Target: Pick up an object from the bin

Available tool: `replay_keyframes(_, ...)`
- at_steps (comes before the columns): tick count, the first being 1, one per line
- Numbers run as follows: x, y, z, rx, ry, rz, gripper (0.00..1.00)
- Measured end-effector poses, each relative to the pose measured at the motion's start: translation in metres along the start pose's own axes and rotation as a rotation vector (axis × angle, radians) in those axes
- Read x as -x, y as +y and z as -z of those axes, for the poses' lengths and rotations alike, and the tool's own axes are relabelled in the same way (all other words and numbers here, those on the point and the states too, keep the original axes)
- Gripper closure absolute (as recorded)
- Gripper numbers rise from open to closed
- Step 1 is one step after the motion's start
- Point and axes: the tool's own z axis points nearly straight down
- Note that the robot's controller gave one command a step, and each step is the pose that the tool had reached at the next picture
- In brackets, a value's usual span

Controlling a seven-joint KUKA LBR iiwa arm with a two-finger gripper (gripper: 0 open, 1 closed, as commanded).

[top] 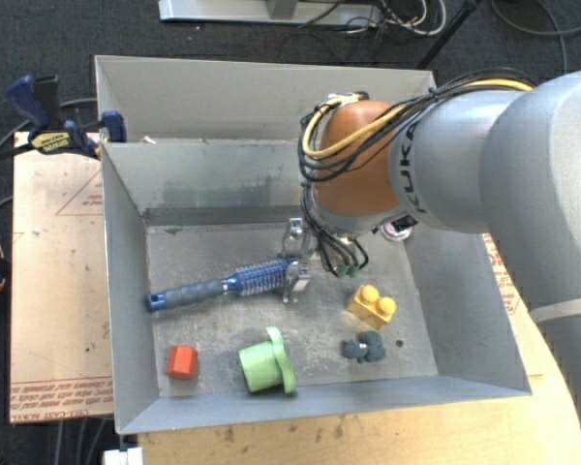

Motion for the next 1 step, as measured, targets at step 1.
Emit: replay_keyframes(1,0.0164,0.007,0.1531,-0.002,0.002,0.065,1.0)
